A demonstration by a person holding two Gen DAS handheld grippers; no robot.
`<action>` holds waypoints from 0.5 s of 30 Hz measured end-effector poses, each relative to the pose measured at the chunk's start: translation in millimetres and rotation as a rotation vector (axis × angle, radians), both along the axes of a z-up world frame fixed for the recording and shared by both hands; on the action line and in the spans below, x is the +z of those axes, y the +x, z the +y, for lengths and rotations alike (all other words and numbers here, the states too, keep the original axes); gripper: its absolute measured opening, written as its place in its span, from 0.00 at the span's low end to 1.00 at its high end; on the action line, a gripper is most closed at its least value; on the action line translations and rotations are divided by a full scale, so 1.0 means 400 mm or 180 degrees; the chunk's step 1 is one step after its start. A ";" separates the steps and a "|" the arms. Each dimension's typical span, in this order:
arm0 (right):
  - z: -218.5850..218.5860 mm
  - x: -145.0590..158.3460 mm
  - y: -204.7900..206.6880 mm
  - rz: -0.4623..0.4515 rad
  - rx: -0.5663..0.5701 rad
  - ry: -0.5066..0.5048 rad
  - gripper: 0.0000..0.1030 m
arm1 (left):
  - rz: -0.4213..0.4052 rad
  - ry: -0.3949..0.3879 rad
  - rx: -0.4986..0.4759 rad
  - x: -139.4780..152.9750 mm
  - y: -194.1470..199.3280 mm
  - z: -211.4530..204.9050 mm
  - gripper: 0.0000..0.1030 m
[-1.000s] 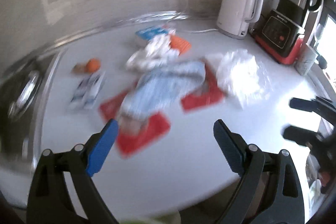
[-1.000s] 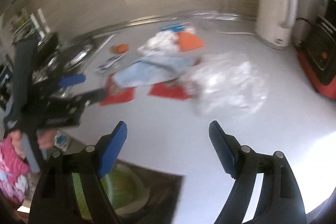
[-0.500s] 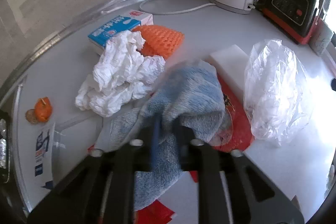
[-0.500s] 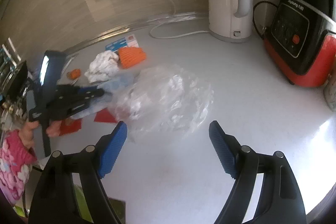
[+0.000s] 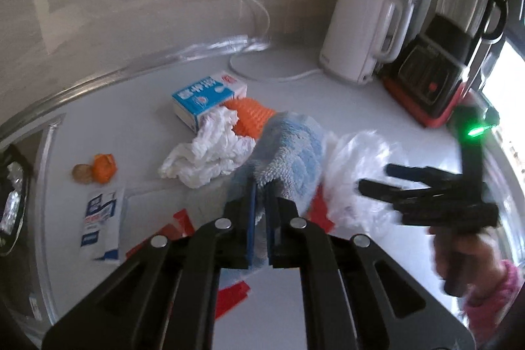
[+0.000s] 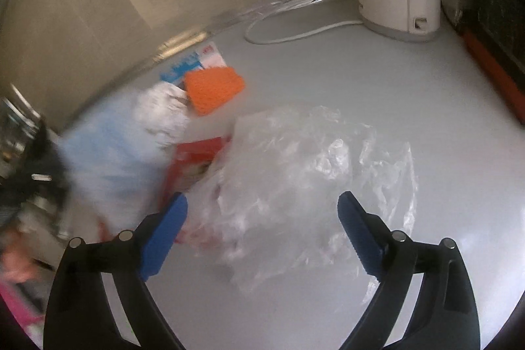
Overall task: Collect trash
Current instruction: 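Grasp the blue towel with the left tool while the right tool grasps the clear plastic bag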
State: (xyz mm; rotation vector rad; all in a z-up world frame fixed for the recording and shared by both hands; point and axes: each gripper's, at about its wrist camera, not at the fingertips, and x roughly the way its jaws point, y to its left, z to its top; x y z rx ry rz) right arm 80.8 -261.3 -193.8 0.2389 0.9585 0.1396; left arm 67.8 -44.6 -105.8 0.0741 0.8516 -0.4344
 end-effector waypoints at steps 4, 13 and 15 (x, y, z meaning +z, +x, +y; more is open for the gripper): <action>0.018 -0.003 0.001 0.0047 0.0107 -0.0169 0.26 | -0.0102 -0.0016 0.0080 0.041 -0.058 0.028 0.05; 0.026 0.114 -0.098 -0.0269 0.0113 -0.0341 0.05 | -0.0094 -0.0201 0.0231 0.072 -0.172 0.138 0.05; 0.039 0.153 -0.134 -0.0341 0.0131 -0.0391 0.05 | -0.0131 -0.0224 0.0231 0.088 -0.213 0.170 0.05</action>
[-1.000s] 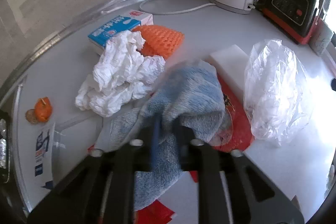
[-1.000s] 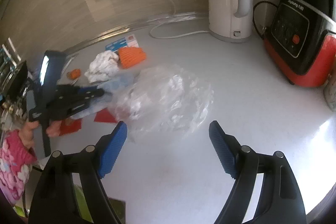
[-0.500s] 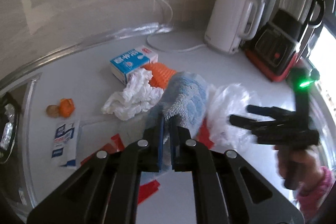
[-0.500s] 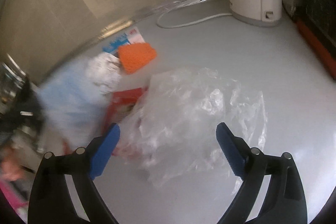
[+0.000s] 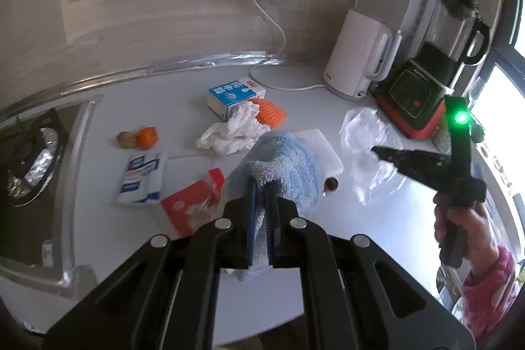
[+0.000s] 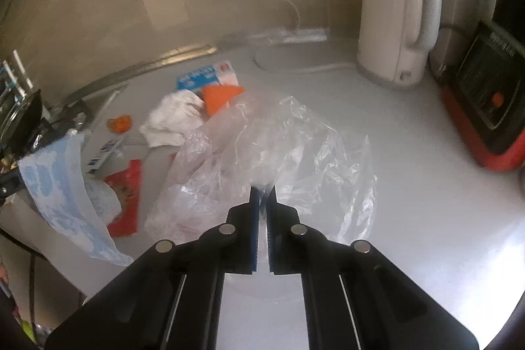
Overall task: Collect trash
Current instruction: 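Grasp the blue towel with the left tool while the right tool grasps the clear plastic bag, then carry the towel to the basket and open the left tool while the right tool carries the bag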
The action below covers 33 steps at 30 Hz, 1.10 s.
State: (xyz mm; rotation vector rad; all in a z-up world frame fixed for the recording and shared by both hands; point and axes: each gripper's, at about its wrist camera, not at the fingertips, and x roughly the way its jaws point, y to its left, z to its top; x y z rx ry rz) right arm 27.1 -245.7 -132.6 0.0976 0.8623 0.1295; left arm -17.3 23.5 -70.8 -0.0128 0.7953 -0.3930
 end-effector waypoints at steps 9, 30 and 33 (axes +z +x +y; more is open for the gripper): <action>0.205 0.100 -0.248 -0.0158 0.0286 0.0118 0.05 | -0.0072 0.0041 -0.0110 0.037 -0.235 0.153 0.05; 0.622 -0.075 -0.577 0.0515 0.0787 0.0252 0.05 | 0.0576 0.0501 -0.0121 -0.269 -0.558 0.410 0.05; 0.636 -0.084 -0.578 0.0556 0.0788 0.0172 0.05 | 0.0778 0.0524 -0.0211 -0.341 -0.555 0.410 0.05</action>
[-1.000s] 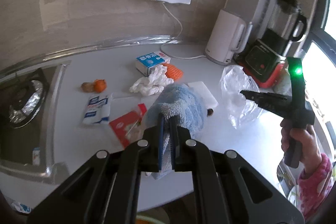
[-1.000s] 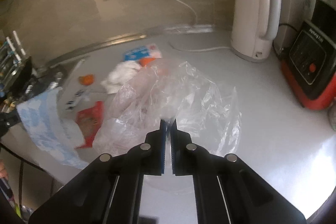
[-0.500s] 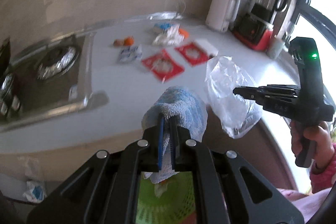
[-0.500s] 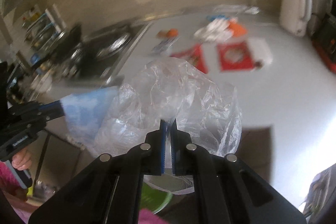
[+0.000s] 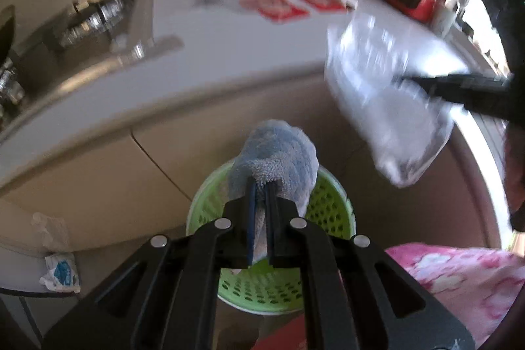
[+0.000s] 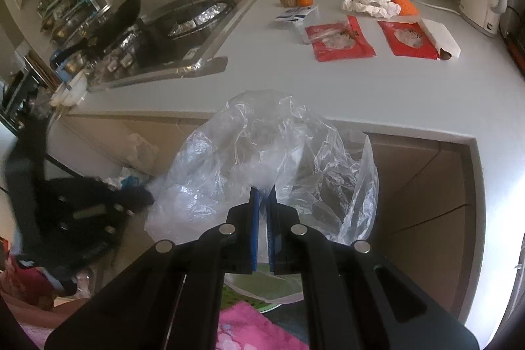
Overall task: Collect trash
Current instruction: 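Carry the towel to the basket and open the left tool while the right tool carries the bag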
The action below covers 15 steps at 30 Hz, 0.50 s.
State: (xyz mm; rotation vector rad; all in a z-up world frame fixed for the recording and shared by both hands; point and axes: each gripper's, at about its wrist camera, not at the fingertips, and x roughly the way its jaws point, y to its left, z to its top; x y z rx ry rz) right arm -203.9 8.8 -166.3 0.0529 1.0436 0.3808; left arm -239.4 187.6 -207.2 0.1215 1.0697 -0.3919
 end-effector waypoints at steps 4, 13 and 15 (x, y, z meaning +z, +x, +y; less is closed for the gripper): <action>0.009 -0.012 -0.002 0.0053 0.0007 -0.0051 0.05 | 0.0253 0.0048 -0.0062 -0.091 -0.003 -0.001 0.06; 0.021 -0.038 0.000 0.0164 0.0038 -0.0096 0.05 | 0.0307 0.0082 0.0008 -0.131 -0.008 0.012 0.53; 0.028 -0.046 0.001 0.0190 0.0078 -0.0108 0.05 | 0.0250 0.0121 0.0033 -0.118 -0.006 0.018 0.58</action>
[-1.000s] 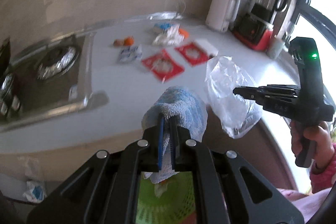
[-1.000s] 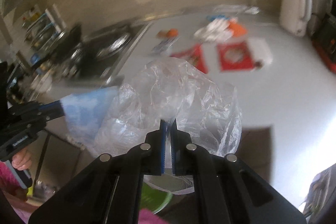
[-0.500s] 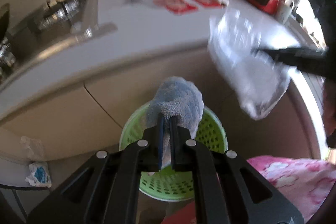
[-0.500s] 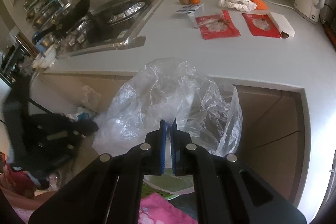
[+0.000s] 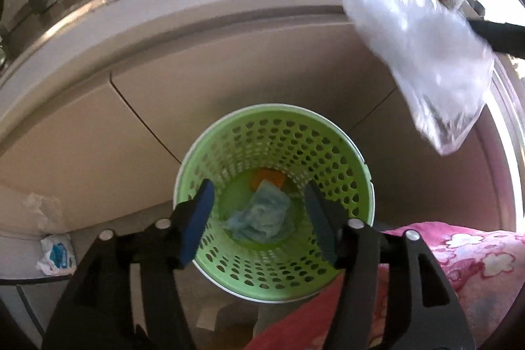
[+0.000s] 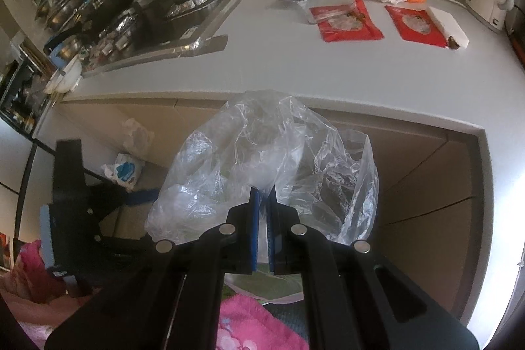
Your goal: Collect trash
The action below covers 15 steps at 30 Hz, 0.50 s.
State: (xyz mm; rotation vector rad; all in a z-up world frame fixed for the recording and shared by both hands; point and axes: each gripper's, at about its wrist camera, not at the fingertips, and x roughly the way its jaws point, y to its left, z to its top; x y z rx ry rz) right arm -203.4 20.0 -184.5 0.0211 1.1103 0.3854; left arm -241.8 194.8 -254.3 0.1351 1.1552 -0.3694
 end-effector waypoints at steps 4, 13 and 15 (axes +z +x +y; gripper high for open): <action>0.019 -0.031 -0.004 0.0090 0.0135 -0.0012 0.05 | -0.0135 -0.0004 0.0112 0.049 0.009 0.030 0.66; 0.092 -0.173 -0.029 0.0508 0.0624 0.0066 0.08 | -0.0542 0.0149 0.0382 0.177 0.073 0.090 0.79; 0.106 -0.208 -0.029 0.0599 0.0722 0.0008 0.08 | -0.0578 0.0167 0.0386 0.180 0.092 0.086 0.79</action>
